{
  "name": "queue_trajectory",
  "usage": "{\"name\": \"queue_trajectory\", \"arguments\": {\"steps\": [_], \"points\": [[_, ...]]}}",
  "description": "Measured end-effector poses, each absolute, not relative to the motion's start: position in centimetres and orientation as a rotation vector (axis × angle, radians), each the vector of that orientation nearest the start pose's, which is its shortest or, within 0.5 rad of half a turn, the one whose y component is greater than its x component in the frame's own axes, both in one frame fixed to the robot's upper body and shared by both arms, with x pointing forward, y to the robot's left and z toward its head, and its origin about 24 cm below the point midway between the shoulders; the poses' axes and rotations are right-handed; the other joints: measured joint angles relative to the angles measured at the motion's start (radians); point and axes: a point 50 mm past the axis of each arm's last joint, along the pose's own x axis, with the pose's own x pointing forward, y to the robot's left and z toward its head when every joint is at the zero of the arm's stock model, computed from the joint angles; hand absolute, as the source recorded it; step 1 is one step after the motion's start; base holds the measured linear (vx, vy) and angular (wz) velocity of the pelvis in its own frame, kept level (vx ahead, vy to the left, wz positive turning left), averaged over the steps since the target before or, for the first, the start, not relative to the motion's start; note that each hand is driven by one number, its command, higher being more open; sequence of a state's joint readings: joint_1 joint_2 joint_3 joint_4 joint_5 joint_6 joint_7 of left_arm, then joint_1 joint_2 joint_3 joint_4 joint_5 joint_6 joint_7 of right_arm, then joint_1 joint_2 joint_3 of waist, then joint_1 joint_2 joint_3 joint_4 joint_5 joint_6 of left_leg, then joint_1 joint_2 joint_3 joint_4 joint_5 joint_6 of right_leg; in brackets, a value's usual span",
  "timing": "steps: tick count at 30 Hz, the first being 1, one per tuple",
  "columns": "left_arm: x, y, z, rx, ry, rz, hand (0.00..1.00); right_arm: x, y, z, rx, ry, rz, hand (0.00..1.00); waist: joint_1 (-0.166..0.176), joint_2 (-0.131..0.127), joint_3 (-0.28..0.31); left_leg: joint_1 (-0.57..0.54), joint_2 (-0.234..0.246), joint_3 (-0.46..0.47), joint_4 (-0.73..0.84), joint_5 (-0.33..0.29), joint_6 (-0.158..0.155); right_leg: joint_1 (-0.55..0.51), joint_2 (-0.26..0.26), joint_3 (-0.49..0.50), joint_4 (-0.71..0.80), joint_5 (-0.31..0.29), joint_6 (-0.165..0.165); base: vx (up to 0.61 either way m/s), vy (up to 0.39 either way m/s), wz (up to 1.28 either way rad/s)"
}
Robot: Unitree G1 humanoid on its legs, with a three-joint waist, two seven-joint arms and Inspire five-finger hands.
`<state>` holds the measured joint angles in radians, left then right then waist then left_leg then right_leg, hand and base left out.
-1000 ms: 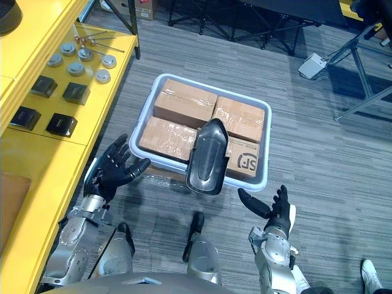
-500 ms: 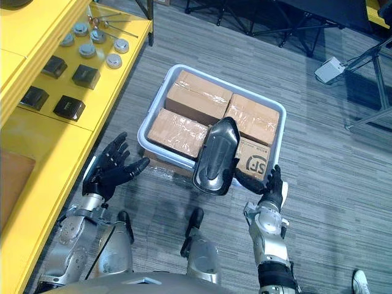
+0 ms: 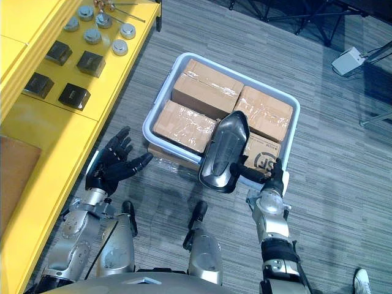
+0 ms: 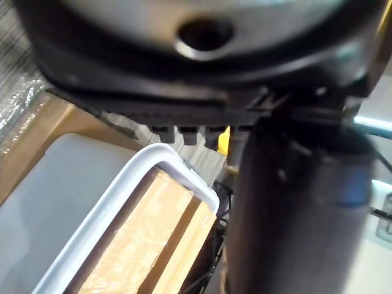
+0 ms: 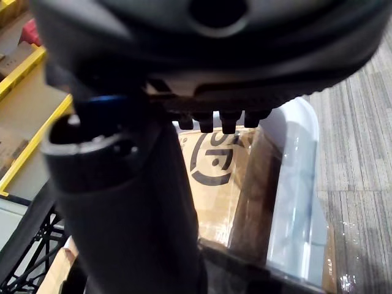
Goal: Walk over and take three plastic housings, then place them on the shelf
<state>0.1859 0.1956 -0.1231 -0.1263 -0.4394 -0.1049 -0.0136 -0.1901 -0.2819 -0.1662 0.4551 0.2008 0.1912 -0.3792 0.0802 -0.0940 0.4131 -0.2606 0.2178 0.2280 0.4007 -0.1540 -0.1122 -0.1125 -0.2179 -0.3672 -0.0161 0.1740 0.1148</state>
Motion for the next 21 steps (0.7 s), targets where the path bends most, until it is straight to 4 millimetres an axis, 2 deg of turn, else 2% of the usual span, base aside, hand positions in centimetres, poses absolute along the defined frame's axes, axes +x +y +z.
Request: {"name": "queue_trajectory", "arguments": {"steps": [10,14,15,18,21], "points": [[22.0,16.4,4.2,-0.295,-0.036,-0.073,1.00,30.2,-28.8,4.0,-0.197,0.306,-0.554,1.00,0.026,0.005,0.043,-0.011,-0.005,-0.016,-0.007,0.018,0.001,0.000,0.000,-0.017,0.003,0.000,0.000,-0.02,0.001,0.06],[21.9,16.6,4.2,-0.295,-0.043,-0.058,1.00,31.1,-28.0,4.2,-0.229,0.334,-0.483,1.00,0.029,0.002,0.045,-0.012,-0.008,-0.022,-0.020,0.026,0.000,-0.001,-0.001,-0.024,0.004,0.000,0.000,-0.03,0.000,0.05],[21.9,16.6,4.2,-0.295,-0.046,-0.057,1.00,31.3,-27.9,3.9,-0.237,0.369,-0.465,0.00,0.030,0.002,0.045,-0.012,-0.008,-0.024,-0.021,0.028,0.000,-0.001,-0.001,-0.026,0.005,0.000,0.000,-0.02,0.002,0.04],[22.0,16.7,4.3,-0.295,-0.048,-0.052,1.00,31.3,-28.2,3.9,-0.285,0.385,-0.460,0.00,0.031,0.001,0.045,-0.012,-0.008,-0.027,-0.020,0.029,0.000,-0.001,-0.001,-0.027,0.010,0.000,0.000,-0.02,0.006,0.03],[22.0,16.9,4.3,-0.293,-0.051,-0.045,1.00,31.1,-29.7,4.4,-0.360,0.425,-0.459,0.00,0.033,0.002,0.046,-0.013,-0.012,-0.030,-0.021,0.030,0.002,-0.001,-0.005,-0.030,0.016,0.000,0.000,-0.04,0.019,0.03]]}}
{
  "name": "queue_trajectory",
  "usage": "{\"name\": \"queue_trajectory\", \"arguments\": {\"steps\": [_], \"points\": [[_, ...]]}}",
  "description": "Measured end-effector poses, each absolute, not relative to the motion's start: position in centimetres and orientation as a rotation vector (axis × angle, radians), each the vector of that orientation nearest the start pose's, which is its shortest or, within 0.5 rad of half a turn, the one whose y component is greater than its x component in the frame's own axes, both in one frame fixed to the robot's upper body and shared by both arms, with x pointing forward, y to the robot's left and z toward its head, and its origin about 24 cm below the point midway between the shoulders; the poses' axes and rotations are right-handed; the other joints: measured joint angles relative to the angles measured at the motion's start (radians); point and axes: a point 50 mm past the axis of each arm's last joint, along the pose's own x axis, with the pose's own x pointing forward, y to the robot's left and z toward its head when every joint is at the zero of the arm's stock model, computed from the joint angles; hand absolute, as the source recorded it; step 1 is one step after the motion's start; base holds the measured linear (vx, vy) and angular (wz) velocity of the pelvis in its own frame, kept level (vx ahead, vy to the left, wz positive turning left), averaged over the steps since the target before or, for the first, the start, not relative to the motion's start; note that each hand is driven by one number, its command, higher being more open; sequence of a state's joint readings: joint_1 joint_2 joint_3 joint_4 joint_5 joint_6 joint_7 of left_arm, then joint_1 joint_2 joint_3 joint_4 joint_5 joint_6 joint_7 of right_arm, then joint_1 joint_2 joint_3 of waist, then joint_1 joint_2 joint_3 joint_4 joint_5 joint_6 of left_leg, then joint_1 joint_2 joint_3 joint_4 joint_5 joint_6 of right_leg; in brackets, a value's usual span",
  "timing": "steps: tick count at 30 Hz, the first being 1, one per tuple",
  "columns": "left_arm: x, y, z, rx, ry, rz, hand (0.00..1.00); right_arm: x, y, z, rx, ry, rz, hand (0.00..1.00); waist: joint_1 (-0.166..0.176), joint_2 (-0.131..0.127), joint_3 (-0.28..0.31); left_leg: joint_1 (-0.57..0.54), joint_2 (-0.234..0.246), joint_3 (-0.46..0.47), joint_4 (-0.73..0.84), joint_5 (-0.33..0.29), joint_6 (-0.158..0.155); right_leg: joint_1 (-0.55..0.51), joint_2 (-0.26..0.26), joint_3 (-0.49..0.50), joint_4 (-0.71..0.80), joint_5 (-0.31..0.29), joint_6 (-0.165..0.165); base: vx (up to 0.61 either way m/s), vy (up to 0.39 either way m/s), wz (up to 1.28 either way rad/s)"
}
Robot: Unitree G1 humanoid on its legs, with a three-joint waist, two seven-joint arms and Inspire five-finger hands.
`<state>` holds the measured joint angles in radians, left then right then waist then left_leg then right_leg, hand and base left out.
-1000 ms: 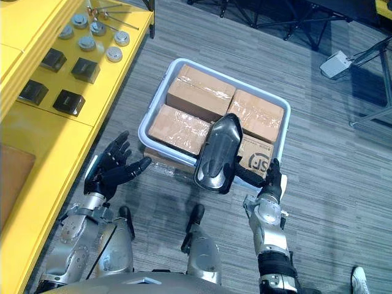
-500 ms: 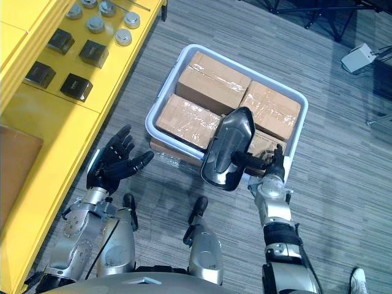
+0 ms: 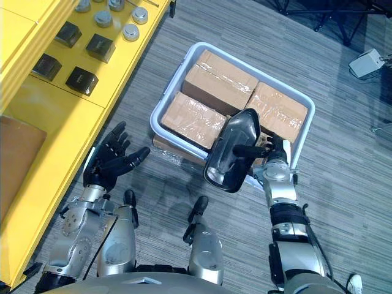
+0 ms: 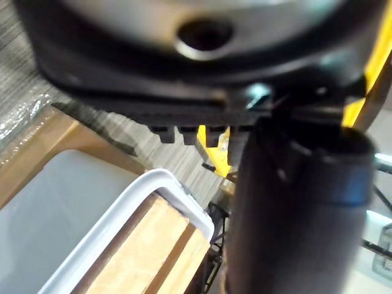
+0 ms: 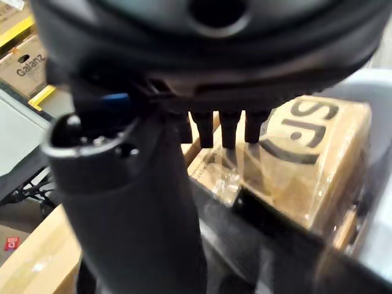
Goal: Walk over and take three plastic housings, then place them on the shelf
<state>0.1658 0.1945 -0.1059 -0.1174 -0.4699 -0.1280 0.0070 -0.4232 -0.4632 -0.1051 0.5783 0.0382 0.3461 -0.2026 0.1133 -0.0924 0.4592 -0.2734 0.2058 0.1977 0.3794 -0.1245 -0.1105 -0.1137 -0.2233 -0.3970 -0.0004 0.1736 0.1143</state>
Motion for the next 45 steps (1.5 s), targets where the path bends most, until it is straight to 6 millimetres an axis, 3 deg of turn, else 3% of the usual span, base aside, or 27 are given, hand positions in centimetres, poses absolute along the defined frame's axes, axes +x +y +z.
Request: {"name": "queue_trajectory", "arguments": {"steps": [4,10,25,30,35,39,45], "points": [[21.9,17.0,4.3,-0.292,-0.051,-0.041,1.00,30.9,-29.9,4.0,-0.386,0.483,-0.427,0.00,0.001,0.000,0.000,0.000,-0.001,-0.001,-0.003,0.004,0.001,0.000,-0.001,-0.001,0.000,0.000,0.000,-0.03,0.006,0.01],[22.0,17.1,4.3,-0.302,-0.050,-0.031,1.00,31.1,-28.6,3.5,-0.478,0.505,-0.355,0.00,-0.002,-0.006,0.003,0.002,-0.002,-0.001,-0.018,0.015,0.000,-0.003,-0.001,-0.003,0.000,-0.001,-0.001,-0.01,0.000,0.00],[21.8,18.4,4.2,-0.386,-0.055,0.075,1.00,31.1,-28.9,3.8,-0.435,0.500,-0.442,0.00,0.005,-0.009,0.011,0.006,-0.008,0.002,-0.037,0.028,-0.001,-0.010,-0.002,-0.002,0.000,-0.002,-0.003,0.00,0.001,0.00],[21.1,18.7,3.7,-0.401,-0.058,0.111,1.00,31.2,-29.4,5.4,-0.447,0.398,-0.563,0.00,-0.001,0.005,0.024,0.035,-0.028,0.010,-0.092,0.058,0.001,-0.010,-0.019,-0.008,0.003,-0.002,-0.003,-0.01,0.003,0.02],[21.2,18.4,4.1,-0.415,-0.092,0.065,1.00,31.5,-29.6,9.7,-0.494,0.145,-0.708,0.00,-0.010,0.018,0.031,0.052,-0.032,0.018,-0.110,0.067,0.001,-0.009,-0.024,-0.002,0.010,-0.003,-0.003,-0.01,0.007,-0.02],[22.6,16.5,4.8,-0.488,-0.075,-0.121,1.00,32.0,-30.1,12.5,-0.564,0.003,-0.749,0.00,-0.011,0.023,0.028,0.067,-0.041,0.033,-0.119,0.071,0.006,-0.010,-0.032,0.015,0.015,-0.003,-0.002,-0.02,0.030,-0.06],[25.1,13.0,5.4,-0.474,0.027,-0.388,1.00,34.0,-28.8,14.4,-0.602,-0.077,-0.704,0.00,-0.035,0.028,0.025,0.068,-0.041,0.041,-0.116,0.070,0.006,-0.014,-0.032,0.027,0.015,0.000,0.000,-0.01,0.013,-0.05]]}}
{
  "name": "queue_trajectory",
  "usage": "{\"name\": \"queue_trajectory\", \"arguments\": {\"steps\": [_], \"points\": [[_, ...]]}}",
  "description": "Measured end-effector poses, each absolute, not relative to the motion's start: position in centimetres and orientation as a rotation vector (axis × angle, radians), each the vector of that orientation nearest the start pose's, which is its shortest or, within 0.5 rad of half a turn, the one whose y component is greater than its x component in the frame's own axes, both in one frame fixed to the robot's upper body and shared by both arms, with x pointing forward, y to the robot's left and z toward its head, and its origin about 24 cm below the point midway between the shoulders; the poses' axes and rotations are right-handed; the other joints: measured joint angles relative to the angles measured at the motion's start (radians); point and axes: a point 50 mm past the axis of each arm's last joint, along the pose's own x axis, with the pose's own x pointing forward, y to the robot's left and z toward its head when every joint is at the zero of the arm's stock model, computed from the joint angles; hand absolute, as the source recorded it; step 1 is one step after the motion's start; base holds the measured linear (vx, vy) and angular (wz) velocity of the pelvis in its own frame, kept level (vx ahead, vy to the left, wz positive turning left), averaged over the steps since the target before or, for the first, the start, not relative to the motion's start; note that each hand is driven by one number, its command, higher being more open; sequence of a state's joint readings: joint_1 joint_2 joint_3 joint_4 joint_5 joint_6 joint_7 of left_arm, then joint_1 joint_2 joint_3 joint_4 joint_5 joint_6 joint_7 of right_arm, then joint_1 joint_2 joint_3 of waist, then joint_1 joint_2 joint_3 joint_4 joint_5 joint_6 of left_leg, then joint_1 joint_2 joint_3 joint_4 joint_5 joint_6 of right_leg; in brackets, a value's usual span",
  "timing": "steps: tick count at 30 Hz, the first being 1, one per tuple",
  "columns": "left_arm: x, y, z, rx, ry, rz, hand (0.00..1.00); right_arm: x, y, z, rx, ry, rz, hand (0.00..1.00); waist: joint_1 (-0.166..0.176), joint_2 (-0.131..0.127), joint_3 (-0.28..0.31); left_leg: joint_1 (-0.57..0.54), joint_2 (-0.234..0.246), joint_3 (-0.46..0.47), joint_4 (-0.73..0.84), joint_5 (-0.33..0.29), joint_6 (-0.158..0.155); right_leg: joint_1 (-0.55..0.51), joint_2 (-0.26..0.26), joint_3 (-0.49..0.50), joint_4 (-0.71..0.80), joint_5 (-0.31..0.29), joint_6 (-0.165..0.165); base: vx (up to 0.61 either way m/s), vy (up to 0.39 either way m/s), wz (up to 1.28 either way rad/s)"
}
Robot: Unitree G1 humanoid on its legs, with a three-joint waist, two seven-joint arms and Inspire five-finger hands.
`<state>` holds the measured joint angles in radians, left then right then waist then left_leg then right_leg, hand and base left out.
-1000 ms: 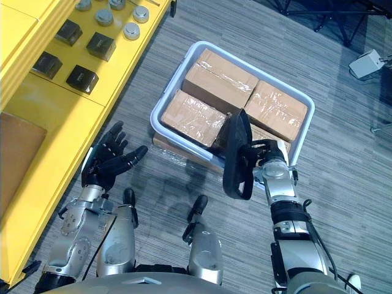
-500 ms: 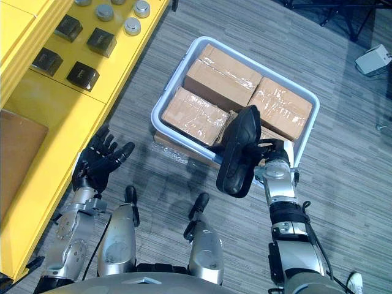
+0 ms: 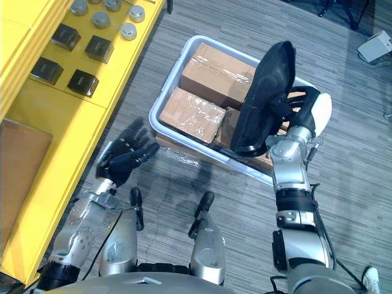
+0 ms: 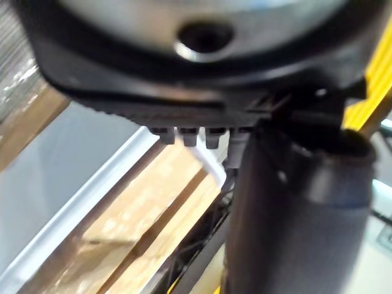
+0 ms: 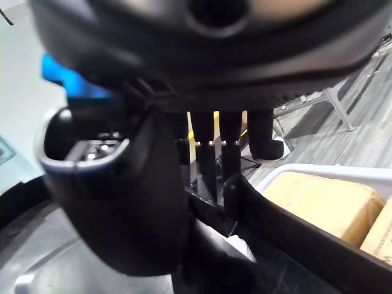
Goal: Walk over and take three plastic housings, then place them on the shelf
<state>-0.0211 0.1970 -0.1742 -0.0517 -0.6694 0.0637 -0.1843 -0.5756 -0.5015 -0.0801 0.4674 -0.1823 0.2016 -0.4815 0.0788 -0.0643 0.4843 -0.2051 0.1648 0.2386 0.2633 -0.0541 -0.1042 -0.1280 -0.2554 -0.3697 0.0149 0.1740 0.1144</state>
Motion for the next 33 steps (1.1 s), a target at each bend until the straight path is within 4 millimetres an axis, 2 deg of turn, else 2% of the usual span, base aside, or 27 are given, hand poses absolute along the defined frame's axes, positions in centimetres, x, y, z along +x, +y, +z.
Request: {"name": "queue_trajectory", "arguments": {"steps": [1,4,7,9,12,14,21,22,28,33], "points": [[26.3,12.0,5.5,-0.468,0.056,-0.441,1.00,34.5,-28.4,14.8,-0.620,-0.089,-0.684,0.00,-0.001,0.003,-0.001,-0.002,0.001,0.001,0.001,0.000,0.000,-0.006,0.000,0.008,0.000,0.001,0.000,-0.02,0.012,-0.09],[28.2,10.7,6.1,-0.461,0.085,-0.506,1.00,35.2,-27.8,15.3,-0.627,-0.107,-0.664,0.00,-0.006,0.011,-0.006,-0.020,0.003,0.003,0.014,-0.002,0.002,-0.022,0.001,0.014,0.000,0.008,-0.002,-0.03,0.013,-0.06],[30.5,10.2,8.1,-0.448,0.053,-0.545,1.00,35.8,-27.1,15.7,-0.635,-0.121,-0.641,0.00,-0.011,0.012,-0.006,-0.036,0.003,0.004,0.024,-0.002,0.003,-0.037,0.001,0.020,0.000,0.016,-0.002,-0.04,0.016,-0.03],[32.0,9.9,10.5,-0.401,-0.008,-0.563,1.00,36.2,-26.5,16.4,-0.635,-0.150,-0.625,0.00,-0.020,0.012,-0.006,-0.051,0.004,0.001,0.037,-0.005,0.006,-0.044,0.001,0.021,0.000,0.021,-0.004,-0.06,0.018,0.01],[33.1,9.5,13.1,-0.361,-0.088,-0.562,1.00,36.8,-25.4,17.4,-0.603,-0.191,-0.611,0.00,-0.027,0.012,-0.006,-0.068,0.005,0.007,0.052,-0.007,0.010,-0.061,0.001,0.033,-0.001,0.031,-0.006,-0.06,0.016,-0.06],[33.5,9.3,13.8,-0.352,-0.107,-0.548,1.00,37.1,-24.4,17.5,-0.576,-0.207,-0.589,0.00,-0.030,0.012,-0.006,-0.068,0.006,0.009,0.058,-0.008,0.011,-0.061,0.001,0.038,-0.001,0.033,-0.006,-0.05,0.006,-0.08],[34.2,7.8,14.1,-0.322,-0.080,-0.502,1.00,37.6,-20.8,16.6,-0.515,-0.210,-0.502,0.00,-0.044,0.012,-0.006,-0.069,0.014,0.015,0.077,-0.013,0.011,-0.062,0.005,0.050,-0.001,0.038,-0.008,-0.05,0.000,-0.05],[34.2,7.5,14.1,-0.286,-0.078,-0.482,1.00,37.7,-19.8,16.2,-0.503,-0.206,-0.474,0.00,-0.050,0.012,-0.006,-0.069,0.018,0.016,0.081,-0.015,0.010,-0.062,0.009,0.053,-0.001,0.039,-0.009,-0.03,-0.008,-0.05],[34.7,5.9,14.4,-0.214,-0.069,-0.446,1.00,37.9,-17.7,15.7,-0.510,-0.210,-0.413,0.00,-0.054,0.012,-0.006,-0.066,0.020,0.021,0.082,-0.014,0.011,-0.063,0.011,0.059,-0.001,0.043,-0.011,-0.01,0.000,-0.02],[35.1,5.4,14.5,-0.131,-0.067,-0.409,1.00,38.0,-16.5,15.8,-0.501,-0.218,-0.382,0.00,-0.056,0.012,-0.006,-0.062,0.020,0.025,0.082,-0.013,0.013,-0.062,0.011,0.062,-0.002,0.047,-0.013,-0.01,0.002,-0.01]]}}
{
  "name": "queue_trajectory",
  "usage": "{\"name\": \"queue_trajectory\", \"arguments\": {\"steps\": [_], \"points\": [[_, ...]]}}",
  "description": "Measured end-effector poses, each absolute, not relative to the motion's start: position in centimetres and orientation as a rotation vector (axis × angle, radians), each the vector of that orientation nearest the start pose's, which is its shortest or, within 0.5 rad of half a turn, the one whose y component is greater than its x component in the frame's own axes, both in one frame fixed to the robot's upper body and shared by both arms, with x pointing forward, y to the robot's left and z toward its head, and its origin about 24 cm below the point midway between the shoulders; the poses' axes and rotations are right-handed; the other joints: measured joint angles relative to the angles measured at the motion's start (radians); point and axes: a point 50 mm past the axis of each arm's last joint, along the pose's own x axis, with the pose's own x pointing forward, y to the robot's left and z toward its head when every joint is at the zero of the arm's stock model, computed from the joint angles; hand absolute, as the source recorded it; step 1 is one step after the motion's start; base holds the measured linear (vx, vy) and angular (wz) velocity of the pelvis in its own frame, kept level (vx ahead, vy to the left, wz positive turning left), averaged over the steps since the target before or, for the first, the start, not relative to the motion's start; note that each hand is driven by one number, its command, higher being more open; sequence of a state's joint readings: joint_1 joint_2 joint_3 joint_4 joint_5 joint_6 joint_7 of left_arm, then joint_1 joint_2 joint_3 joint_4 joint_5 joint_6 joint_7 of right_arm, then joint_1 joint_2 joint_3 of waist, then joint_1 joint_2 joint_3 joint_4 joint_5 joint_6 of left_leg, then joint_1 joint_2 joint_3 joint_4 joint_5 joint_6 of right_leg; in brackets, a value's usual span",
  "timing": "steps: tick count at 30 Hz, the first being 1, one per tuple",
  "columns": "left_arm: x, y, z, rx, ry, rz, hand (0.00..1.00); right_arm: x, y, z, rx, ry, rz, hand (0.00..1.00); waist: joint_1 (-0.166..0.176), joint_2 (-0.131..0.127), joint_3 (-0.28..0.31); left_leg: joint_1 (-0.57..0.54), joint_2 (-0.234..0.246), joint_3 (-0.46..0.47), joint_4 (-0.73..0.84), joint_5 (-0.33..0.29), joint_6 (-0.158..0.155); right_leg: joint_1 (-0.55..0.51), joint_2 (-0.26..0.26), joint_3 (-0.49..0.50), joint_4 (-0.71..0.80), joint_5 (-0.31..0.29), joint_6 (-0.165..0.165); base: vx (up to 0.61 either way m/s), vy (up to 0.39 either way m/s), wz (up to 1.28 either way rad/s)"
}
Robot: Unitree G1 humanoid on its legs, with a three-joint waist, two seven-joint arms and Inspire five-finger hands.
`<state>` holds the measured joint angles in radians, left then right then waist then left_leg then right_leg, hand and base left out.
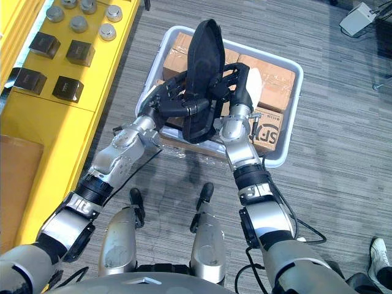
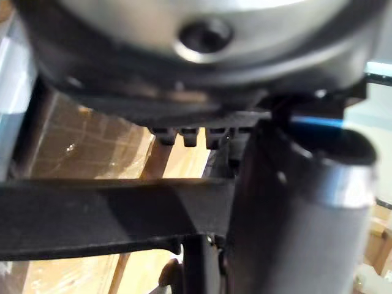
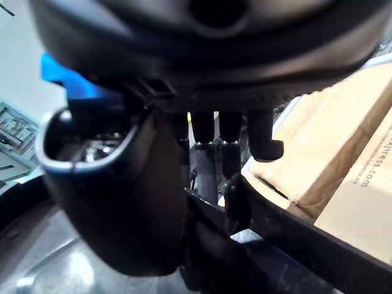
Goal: Walk over and take three plastic housings, then place them on the shelf
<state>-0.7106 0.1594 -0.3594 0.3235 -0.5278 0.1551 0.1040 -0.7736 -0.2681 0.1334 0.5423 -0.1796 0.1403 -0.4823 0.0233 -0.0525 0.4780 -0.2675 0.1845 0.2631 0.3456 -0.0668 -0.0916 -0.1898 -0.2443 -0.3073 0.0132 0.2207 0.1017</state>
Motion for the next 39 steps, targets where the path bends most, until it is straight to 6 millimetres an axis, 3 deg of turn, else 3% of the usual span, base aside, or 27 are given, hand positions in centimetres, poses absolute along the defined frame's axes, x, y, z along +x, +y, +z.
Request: {"name": "queue_trajectory", "arguments": {"steps": [9,10,21,33,34,39], "points": [[35.2,5.1,13.0,0.021,-0.028,-0.364,1.00,38.2,-14.2,16.4,-0.498,-0.250,-0.322,0.00,-0.001,0.000,0.000,0.014,0.000,0.011,-0.002,0.003,0.001,0.008,0.001,0.010,-0.008,0.010,0.000,-0.02,0.005,-0.03],[35.1,5.0,13.0,0.034,-0.030,-0.367,0.00,38.2,-14.1,16.3,-0.497,-0.250,-0.321,0.00,-0.001,0.000,0.000,0.014,0.000,0.011,-0.002,0.003,0.001,0.010,0.001,0.010,-0.011,0.011,0.000,0.00,0.000,0.00],[35.5,5.6,11.2,0.136,0.049,-0.263,0.00,38.2,-13.3,16.0,-0.506,-0.248,-0.298,0.00,-0.004,-0.001,0.000,0.015,-0.001,0.011,-0.003,0.004,0.002,0.019,0.003,0.008,-0.031,0.022,-0.001,0.00,0.000,0.00],[35.5,6.2,11.1,0.106,-0.004,-0.221,0.00,38.1,-12.9,16.1,-0.488,-0.260,-0.325,0.00,-0.010,-0.014,-0.004,0.039,-0.001,0.017,-0.010,0.003,0.001,0.037,0.004,0.010,-0.035,0.022,-0.001,0.00,0.002,-0.01],[35.5,6.2,11.0,0.101,-0.007,-0.220,0.00,38.0,-12.8,16.1,-0.487,-0.261,-0.325,1.00,-0.014,-0.018,-0.006,0.040,-0.001,0.018,-0.011,0.003,0.001,0.037,0.004,0.010,-0.036,0.022,-0.001,-0.01,0.006,-0.03],[34.9,6.5,10.3,0.063,-0.008,-0.200,0.00,37.2,-12.6,15.6,-0.460,-0.275,-0.309,1.00,-0.029,-0.026,-0.010,0.078,0.000,0.027,-0.026,0.000,-0.004,0.072,0.008,0.012,-0.054,0.022,-0.001,0.01,0.005,-0.04]]}}
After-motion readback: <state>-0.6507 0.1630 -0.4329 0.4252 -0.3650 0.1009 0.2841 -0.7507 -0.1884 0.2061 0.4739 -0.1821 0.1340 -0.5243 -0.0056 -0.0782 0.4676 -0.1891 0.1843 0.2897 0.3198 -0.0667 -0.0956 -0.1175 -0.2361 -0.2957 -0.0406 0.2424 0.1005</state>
